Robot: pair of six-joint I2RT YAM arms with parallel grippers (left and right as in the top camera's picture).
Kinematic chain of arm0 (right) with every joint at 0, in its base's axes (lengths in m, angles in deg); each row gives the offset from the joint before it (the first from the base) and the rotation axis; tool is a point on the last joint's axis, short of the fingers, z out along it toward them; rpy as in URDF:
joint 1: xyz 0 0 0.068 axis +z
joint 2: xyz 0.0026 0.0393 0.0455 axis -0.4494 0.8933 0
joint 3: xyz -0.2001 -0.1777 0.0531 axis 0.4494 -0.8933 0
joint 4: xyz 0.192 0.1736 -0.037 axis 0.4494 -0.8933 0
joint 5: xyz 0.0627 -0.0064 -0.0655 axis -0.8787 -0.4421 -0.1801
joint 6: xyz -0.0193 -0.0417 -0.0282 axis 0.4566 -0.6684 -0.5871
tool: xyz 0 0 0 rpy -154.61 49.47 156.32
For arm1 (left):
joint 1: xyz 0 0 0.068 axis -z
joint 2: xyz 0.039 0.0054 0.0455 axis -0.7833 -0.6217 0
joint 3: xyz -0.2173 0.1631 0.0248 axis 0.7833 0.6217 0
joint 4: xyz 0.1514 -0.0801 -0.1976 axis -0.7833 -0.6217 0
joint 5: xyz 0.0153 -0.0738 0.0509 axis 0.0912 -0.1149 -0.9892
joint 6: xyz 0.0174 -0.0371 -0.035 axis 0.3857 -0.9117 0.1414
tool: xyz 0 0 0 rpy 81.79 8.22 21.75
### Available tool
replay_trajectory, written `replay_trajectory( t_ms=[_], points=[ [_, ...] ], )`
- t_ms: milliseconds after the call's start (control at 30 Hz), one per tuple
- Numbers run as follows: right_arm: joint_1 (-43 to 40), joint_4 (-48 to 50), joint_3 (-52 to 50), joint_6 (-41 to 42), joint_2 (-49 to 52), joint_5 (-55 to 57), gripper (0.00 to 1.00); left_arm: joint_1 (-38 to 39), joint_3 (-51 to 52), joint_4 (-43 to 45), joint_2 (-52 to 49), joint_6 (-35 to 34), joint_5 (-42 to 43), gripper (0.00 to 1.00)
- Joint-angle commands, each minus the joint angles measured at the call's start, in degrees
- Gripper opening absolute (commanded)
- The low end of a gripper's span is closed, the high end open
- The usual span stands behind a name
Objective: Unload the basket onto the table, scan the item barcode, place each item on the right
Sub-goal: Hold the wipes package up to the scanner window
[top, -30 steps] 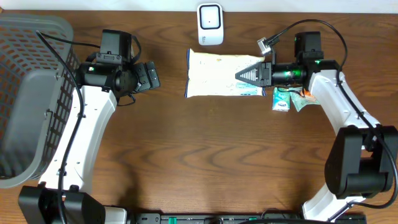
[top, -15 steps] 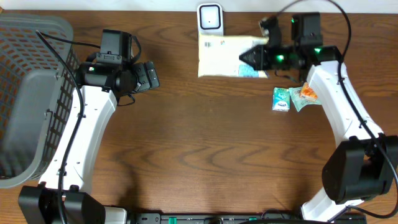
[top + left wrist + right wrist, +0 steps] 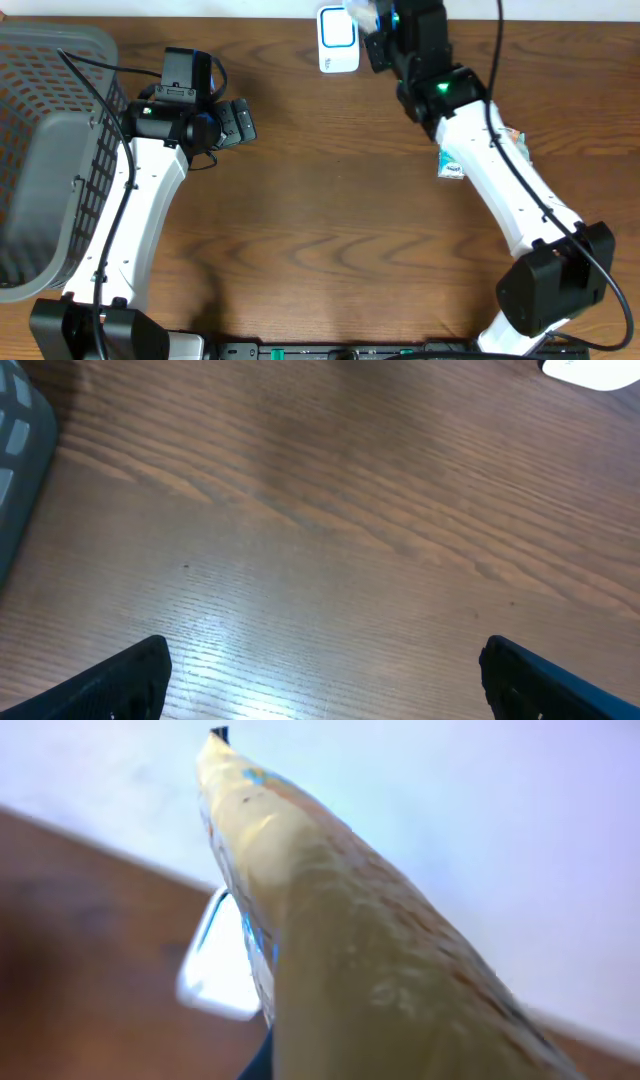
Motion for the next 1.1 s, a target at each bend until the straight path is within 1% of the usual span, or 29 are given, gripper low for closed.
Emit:
replay_trajectory(
  t_ms=[0,67,133,333,467,800,1067],
  points=[
    [1.49,4.79,1.18,-14.21,4.11,11.96,0.01,-0.31,-0.11,-0.17,-0.46,0.09,-0.72,0.98],
    [2.25,7.93,1.18,-19.78,6.51,14.03,0.01,-0.31,-0.11,-0.17,-0.46,0.09,-0.72,0.98],
    [3.23,11.17,1.18,-27.45,9.35,15.8,0.01,-0.31,-0.11,-0.17,-0.46,0.07,-0.72,0.98],
    [5.53,19.93,1.18,-40.44,15.89,21.94,0.01,-0.31,-0.11,-0.17,-0.46,0.09,-0.72,0.98],
    [5.86,23.34,1.18,-47.52,18.93,23.26,0.01,-0.31,-0.11,-0.17,-0.46,0.07,-0.72,0.98],
    [5.88,25.11,1.18,-48.96,20.2,24.96,0.01,-0.31,-0.11,-0.17,-0.46,0.07,-0.72,0.98],
    [6.91,23.41,1.18,-49.4,20.15,25.99,0.01,-0.31,-0.11,-0.17,-0.46,0.07,-0.72,0.98]
  ],
)
